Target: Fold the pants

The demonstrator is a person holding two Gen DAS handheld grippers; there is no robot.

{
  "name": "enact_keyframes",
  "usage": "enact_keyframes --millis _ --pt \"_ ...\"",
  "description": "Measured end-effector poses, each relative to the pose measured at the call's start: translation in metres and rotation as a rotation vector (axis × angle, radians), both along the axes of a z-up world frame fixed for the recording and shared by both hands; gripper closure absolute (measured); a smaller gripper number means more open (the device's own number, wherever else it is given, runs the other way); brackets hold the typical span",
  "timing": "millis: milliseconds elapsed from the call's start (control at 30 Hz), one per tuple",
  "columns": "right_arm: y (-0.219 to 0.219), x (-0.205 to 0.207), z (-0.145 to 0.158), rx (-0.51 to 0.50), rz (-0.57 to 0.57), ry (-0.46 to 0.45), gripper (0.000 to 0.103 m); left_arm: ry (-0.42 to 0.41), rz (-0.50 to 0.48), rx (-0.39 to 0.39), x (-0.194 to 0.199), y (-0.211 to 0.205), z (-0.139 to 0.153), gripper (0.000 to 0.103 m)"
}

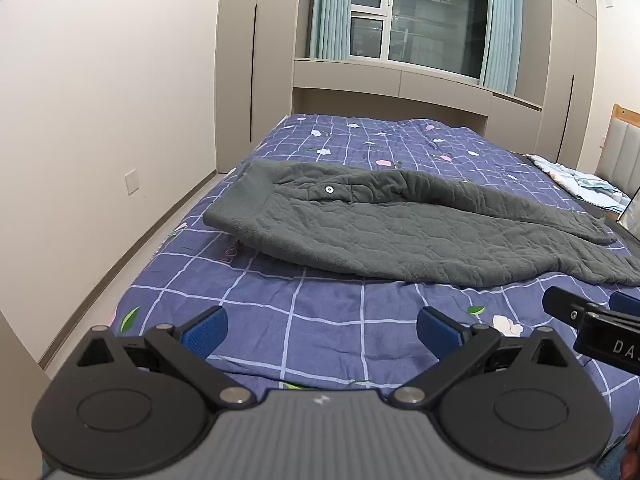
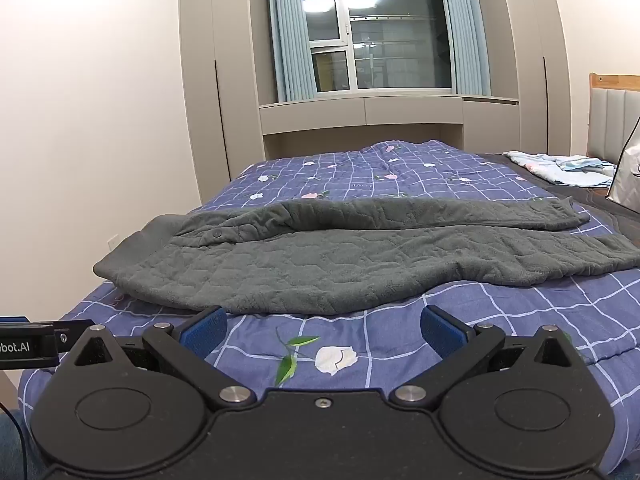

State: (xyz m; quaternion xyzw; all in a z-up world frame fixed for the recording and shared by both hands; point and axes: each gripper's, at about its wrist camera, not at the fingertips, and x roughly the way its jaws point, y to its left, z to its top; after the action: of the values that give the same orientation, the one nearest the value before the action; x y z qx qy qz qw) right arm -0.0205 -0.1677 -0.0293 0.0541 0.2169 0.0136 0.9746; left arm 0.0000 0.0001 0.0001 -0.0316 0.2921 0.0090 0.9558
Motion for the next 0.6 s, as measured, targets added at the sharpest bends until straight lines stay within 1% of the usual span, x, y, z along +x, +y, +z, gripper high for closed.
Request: enact_keyframes --millis 467,600 --pt "-0.0006 0.0 -0.0003 0.002 0.0 0.001 0.0 0.001 0.005 0.001 0.0041 -0.0025 0.0008 0.001" --pt "-0.0002 0.0 -0.0003 0.001 0.002 0.002 0.0 0.001 0.007 0.001 -0.0008 -0.0008 0.0018 0.001"
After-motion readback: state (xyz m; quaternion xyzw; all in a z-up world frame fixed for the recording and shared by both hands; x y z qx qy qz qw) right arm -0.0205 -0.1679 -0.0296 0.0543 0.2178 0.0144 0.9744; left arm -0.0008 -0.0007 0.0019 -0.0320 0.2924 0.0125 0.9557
